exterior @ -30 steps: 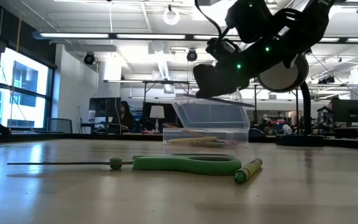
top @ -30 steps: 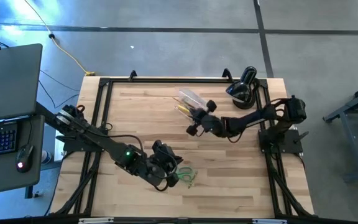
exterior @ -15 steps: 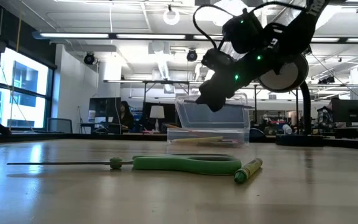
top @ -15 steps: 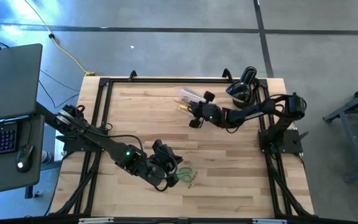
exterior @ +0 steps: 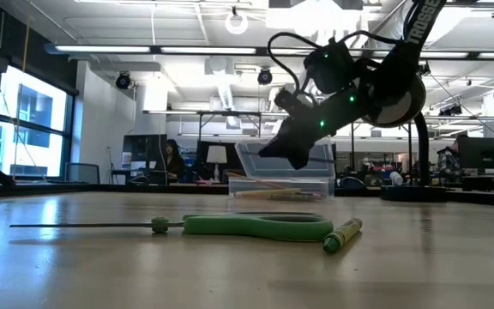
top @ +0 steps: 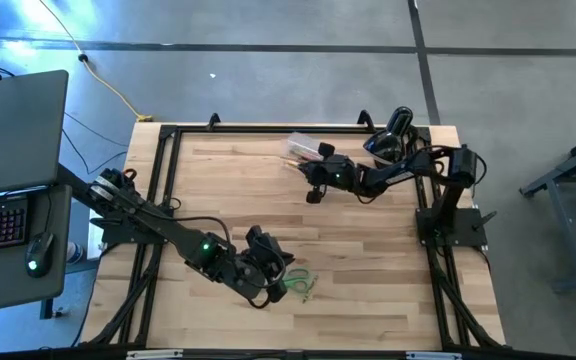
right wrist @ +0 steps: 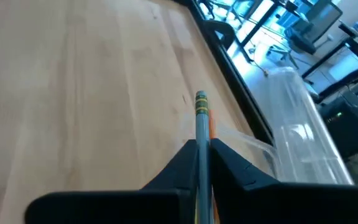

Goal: Pick & place school supplies into a supply box
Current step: Put the blue pencil into the supply box, then adjust the supply box

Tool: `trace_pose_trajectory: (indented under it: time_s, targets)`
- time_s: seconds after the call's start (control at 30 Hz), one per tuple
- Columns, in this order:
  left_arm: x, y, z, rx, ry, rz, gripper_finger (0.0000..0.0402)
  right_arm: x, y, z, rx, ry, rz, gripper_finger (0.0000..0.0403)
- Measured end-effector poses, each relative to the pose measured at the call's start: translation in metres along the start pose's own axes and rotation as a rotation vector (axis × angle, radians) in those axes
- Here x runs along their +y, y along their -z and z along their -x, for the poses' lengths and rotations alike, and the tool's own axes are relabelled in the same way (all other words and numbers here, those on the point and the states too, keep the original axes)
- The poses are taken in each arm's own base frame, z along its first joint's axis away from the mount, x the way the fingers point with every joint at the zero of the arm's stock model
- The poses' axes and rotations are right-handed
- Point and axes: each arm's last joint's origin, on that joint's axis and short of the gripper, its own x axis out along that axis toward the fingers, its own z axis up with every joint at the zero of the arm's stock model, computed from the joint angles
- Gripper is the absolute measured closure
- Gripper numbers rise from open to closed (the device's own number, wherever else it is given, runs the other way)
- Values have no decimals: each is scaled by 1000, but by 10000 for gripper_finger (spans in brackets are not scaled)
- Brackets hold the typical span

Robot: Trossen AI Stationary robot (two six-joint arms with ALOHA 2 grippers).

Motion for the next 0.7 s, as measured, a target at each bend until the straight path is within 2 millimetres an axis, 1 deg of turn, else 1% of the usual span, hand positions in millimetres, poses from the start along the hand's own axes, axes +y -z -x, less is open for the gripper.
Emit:
trace_pose_trajectory:
  time_s: [0.27,0.4,0.57,0.7]
  targets:
    - [-1,0,0,15,16,1,334,-7,-1,-2,-35,40,93,311]
    - [-1,1,0,16,17,0,334,-8,0,-2,-20,55,65,282]
    - [-1,1,0,19,19,0,334,-6,1,-2,-8,47,38,274]
    - [-1,1,0,21,21,1,334,1,0,0,11,32,40,274]
